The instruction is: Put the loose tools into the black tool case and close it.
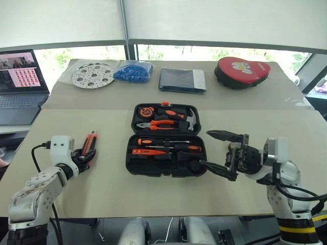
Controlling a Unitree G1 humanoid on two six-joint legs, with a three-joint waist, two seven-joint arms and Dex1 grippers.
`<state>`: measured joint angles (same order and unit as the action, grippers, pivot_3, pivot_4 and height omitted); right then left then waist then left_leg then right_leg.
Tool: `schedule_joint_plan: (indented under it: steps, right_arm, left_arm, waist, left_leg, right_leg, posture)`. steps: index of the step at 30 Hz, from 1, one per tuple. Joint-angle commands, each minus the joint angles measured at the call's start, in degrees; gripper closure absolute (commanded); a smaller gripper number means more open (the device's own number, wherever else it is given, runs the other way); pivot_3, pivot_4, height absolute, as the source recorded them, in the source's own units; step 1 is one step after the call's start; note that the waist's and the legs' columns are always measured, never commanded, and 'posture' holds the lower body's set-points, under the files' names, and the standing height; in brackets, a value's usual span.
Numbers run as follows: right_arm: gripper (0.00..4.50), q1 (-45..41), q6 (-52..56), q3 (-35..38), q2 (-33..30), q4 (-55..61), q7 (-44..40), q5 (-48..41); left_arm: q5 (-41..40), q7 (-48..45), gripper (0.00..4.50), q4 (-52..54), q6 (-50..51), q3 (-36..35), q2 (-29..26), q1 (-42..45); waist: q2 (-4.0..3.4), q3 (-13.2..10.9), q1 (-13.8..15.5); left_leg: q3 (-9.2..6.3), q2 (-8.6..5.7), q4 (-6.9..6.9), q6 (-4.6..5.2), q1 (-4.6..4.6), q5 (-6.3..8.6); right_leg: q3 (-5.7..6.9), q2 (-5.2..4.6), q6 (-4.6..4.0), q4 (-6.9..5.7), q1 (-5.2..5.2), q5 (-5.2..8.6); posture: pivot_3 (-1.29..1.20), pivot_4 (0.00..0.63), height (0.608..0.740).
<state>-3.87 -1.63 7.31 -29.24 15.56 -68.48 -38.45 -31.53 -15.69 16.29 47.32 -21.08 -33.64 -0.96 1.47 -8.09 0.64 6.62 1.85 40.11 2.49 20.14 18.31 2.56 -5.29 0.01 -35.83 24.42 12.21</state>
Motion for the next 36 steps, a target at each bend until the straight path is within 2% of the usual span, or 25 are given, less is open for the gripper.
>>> schedule_joint_plan:
  steps: [1, 4, 7, 10, 14, 18, 22, 26, 30, 36]
  right_arm:
    - [0.0, 0.6, 0.4, 1.7, -1.3, 2.7, 0.6, -1.0]
    - [0.0, 1.0, 1.1, 3.2, -2.5, 3.8, 1.3, -1.9]
    - [0.0, 1.7, 2.2, 4.9, -4.2, 4.6, 1.8, -2.5]
    - [0.0, 5.8, 5.0, 9.7, -10.6, 4.5, 0.3, -1.8]
    - [0.0, 11.3, 8.3, 13.3, -16.4, 5.6, -1.4, -2.5]
    - [0.0, 15.9, 10.4, 12.2, -18.7, 7.8, -2.3, -1.0]
    - [0.0, 17.5, 10.8, 11.4, -17.7, 9.9, -1.0, -0.9]
    - [0.0, 18.4, 11.4, 11.4, -17.1, 11.1, -0.7, -1.4]
    - [0.0, 18.6, 11.4, 11.8, -16.6, 11.2, -0.5, -1.6]
    - [0.0, 19.7, 10.8, 11.2, -15.6, 11.1, -0.6, -0.9]
  left_arm:
    - [1.4, -4.6, 2.81, 0.2, -5.6, -0.5, -0.9, -1.7]
    - [1.1, -13.4, 2.81, -0.3, -16.7, -2.4, -1.9, -0.3]
    - [1.5, -24.4, 2.81, -1.1, -24.6, -0.6, -5.1, 0.6]
    - [2.8, -43.8, 2.81, -0.3, -31.4, 8.9, -13.2, 4.8]
    - [6.4, -56.6, 2.81, 1.6, -31.5, 23.5, -17.7, 14.5]
    - [11.2, -59.1, 2.81, -0.2, -29.9, 33.3, -15.6, 21.8]
    - [17.4, -59.2, 2.81, -5.8, -30.0, 39.8, -12.4, 27.9]
    - [22.4, -57.6, 2.81, -10.9, -31.7, 42.5, -9.7, 31.2]
    - [25.4, -59.2, 2.81, -12.6, -33.6, 44.7, -9.6, 31.4]
    - [26.7, -58.1, 2.81, -13.4, -31.7, 46.3, -6.1, 31.5]
  waist:
    - [0.0, 0.0, 0.0]
    - [0.03, 0.0, 0.0]
    - [0.05, 0.0, 0.3]
    - [0.02, 0.0, 0.6]
    - [-0.08, -0.1, 1.2]
    - [-0.04, -0.1, 0.3]
    - [0.01, -0.1, 0.0]
    - [0.03, -0.1, 0.2]
    - [0.04, -0.1, 0.1]
    - [0.01, -0.1, 0.5]
  left_leg:
    - [0.0, 0.0, -0.02, 0.0, -0.01, 0.0]
    - [0.0, 0.01, -0.05, -0.03, 0.05, -0.01]
    - [-0.02, 0.04, -0.05, -0.06, 0.09, -0.03]
    - [-0.03, 0.03, -0.07, -0.06, 0.12, -0.03]
    - [0.06, -0.07, -0.04, 0.09, 0.19, 0.02]
    - [0.05, -0.06, -0.04, 0.18, 0.12, 0.05]
    - [0.02, -0.03, -0.04, 0.44, 0.09, 0.19]
    - [-0.01, -0.04, 0.09, 0.56, 0.12, 0.26]
    - [0.01, -0.04, 0.23, 0.67, 0.15, 0.32]
    - [0.01, -0.1, 0.28, 0.74, 0.11, 0.36]
  right_leg:
    - [-0.01, -0.02, 0.0, 0.0, 0.0, 0.0]
    - [-0.01, -0.12, -0.02, 0.0, 0.1, 0.01]
    - [0.06, -0.22, -0.07, 0.0, 0.13, 0.02]
    - [0.15, -0.21, -0.14, 0.02, 0.14, 0.06]
    - [0.22, -0.13, -0.11, 0.14, 0.08, 0.09]
    - [0.06, 0.17, 0.03, 0.24, -0.07, 0.11]
    - [-0.17, 0.42, 0.1, 0.16, -0.05, 0.16]
    - [-0.15, 0.43, 0.12, 0.15, -0.06, 0.17]
    - [-0.18, 0.4, 0.21, 0.15, -0.08, 0.19]
    - [-0.17, 0.28, 0.26, 0.14, -0.16, 0.21]
  posture:
    - [0.0, 0.15, 0.74]
    - [0.0, 0.15, 0.74]
    - [0.0, 0.15, 0.74]
    - [0.0, 0.15, 0.74]
    - [0.0, 0.15, 0.74]
    - [0.0, 0.15, 0.74]
    - [0.0, 0.15, 0.74]
    - [0.0, 0.15, 0.74]
    - [0.0, 0.15, 0.74]
    - [0.0, 0.15, 0.74]
